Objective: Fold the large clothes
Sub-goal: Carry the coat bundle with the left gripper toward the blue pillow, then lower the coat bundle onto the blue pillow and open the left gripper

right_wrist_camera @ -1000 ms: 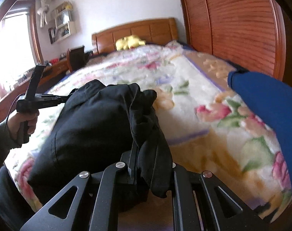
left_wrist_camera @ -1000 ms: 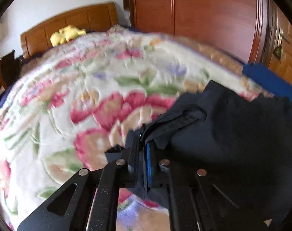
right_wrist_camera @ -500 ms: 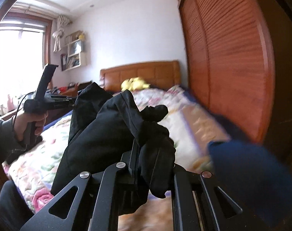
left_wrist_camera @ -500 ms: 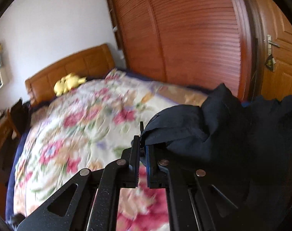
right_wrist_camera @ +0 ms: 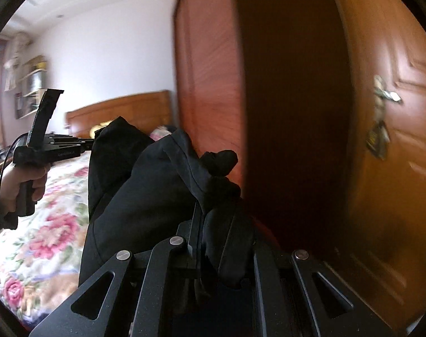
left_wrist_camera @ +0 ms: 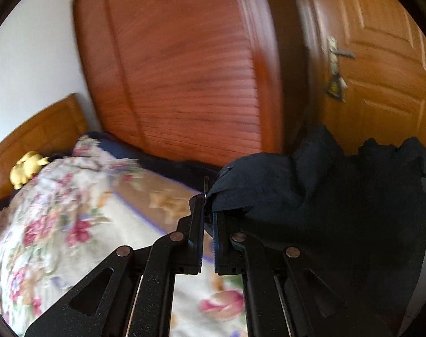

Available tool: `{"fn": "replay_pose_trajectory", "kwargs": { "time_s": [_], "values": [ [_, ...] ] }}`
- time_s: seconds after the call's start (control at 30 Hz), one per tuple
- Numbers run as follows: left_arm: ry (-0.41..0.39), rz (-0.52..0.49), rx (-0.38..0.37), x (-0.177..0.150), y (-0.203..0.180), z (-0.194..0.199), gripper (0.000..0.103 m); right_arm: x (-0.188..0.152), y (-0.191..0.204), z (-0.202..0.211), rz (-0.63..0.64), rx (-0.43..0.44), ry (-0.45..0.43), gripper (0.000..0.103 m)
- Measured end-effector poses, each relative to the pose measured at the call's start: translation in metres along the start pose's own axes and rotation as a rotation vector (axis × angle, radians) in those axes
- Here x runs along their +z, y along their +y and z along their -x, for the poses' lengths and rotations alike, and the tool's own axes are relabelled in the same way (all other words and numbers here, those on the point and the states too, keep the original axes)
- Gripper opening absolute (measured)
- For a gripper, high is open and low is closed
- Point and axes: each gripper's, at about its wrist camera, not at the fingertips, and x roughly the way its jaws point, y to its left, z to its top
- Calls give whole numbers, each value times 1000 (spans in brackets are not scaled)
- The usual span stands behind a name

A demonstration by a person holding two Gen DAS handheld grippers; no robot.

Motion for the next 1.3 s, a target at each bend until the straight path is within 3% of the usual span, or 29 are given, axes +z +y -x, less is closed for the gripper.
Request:
{"fn": "replay_pose_trajectory", "kwargs": {
  "time_s": [0.17, 0.27, 0.33, 0.47, 0.53, 0.6, 0.77, 0.93, 1.0, 1.07, 1.3],
  "values": [
    [69, -31, -29, -11, -35, -38, 7, -21, -40, -22, -68, -28, 93, 12],
    [100, -20, -97, -25, -39, -39, 15, -23, -43, -23, -45, -53, 115, 15],
    [117, -27, -120, -37, -42, -34, 32, -20, -45, -21, -40, -83, 129, 21],
    [120, -54, -170, -55, -51, -18, 48, -9, -20, -17, -38, -107, 140, 27],
    [108, -53, -193, -66, -51, -4, 69, -9, -13, -8, -24, -114, 147, 32],
    [89, -42, -210, -74, -52, 6, 78, -6, -2, -5, -4, -111, 148, 37],
    [67, -29, -216, -100, -46, 34, 79, -1, 17, -10, 15, -139, 175, 41],
    [61, 4, -218, -125, -35, 55, 79, -4, 10, -29, -116, -117, 182, 51],
    [54, 10, -214, -134, -29, 63, 79, 1, 10, -27, -81, -222, 157, 64],
    [47, 21, -209, -142, -24, 73, 79, 10, 14, -25, -22, -299, 136, 65],
    [28, 81, -181, -165, -1, 102, 79, 28, 60, -23, 45, -193, 61, 66]
  ]
}}
